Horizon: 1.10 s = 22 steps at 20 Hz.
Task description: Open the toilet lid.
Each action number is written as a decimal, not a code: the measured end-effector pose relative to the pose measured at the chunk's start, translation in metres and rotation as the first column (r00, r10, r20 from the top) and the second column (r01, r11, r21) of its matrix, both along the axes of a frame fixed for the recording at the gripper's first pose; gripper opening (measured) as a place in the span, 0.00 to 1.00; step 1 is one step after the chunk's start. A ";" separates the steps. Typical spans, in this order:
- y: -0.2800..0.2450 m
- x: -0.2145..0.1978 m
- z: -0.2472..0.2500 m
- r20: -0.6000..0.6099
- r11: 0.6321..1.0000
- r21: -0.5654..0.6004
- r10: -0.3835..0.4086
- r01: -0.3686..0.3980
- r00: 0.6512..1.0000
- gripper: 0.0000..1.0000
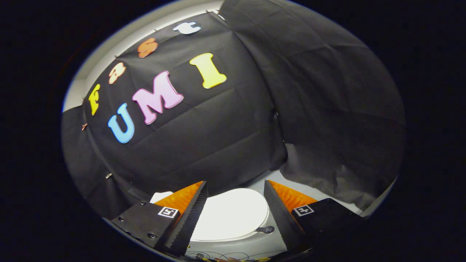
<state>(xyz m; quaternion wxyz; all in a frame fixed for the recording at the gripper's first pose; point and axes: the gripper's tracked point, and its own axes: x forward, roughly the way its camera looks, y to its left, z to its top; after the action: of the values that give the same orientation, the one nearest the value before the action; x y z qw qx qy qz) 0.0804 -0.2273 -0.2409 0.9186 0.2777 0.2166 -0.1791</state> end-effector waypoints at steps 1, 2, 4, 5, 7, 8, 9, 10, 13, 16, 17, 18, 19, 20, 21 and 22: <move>-0.006 -0.001 -0.024 -0.042 0.999 0.034 -0.016 0.018 0.999 0.99; -0.011 -0.002 -0.047 -0.078 0.997 0.065 -0.025 0.031 0.997 0.99; -0.013 0.003 -0.084 -0.139 0.987 0.148 -0.036 0.057 0.990 0.99; -0.011 0.004 -0.098 -0.161 0.980 0.188 -0.042 0.073 0.986 0.99; -0.011 0.001 -0.130 -0.211 0.962 0.246 -0.062 0.114 0.976 0.99; -0.010 0.000 -0.143 -0.231 0.953 0.274 -0.066 0.131 0.971 0.99; -0.009 -0.005 -0.155 -0.250 0.944 0.297 -0.068 0.143 0.966 0.99; -0.009 -0.005 -0.167 -0.265 0.936 0.317 -0.067 0.152 0.962 0.99; -0.007 -0.011 -0.199 -0.301 0.906 0.379 -0.075 0.191 0.951 0.99; -0.002 -0.015 -0.231 -0.339 0.866 0.442 -0.078 0.232 0.937 0.99; 0.000 -0.017 -0.241 -0.356 0.859 0.451 -0.076 0.242 0.931 0.99; 0.000 -0.018 -0.251 -0.377 0.854 0.453 -0.076 0.256 0.923 0.99; 0.001 -0.020 -0.260 -0.396 0.848 0.458 -0.075 0.267 0.915 0.99; 0.004 -0.021 -0.270 -0.411 0.841 0.465 -0.072 0.277 0.909 0.98; 0.006 -0.020 -0.282 -0.421 0.831 0.477 -0.068 0.285 0.904 0.98; 0.008 -0.019 -0.290 -0.429 0.820 0.492 -0.063 0.292 0.901 0.99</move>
<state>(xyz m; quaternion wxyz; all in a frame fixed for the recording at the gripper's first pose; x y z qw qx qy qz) 0.0612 -0.2189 -0.5313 0.7172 0.5048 0.4111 -0.2487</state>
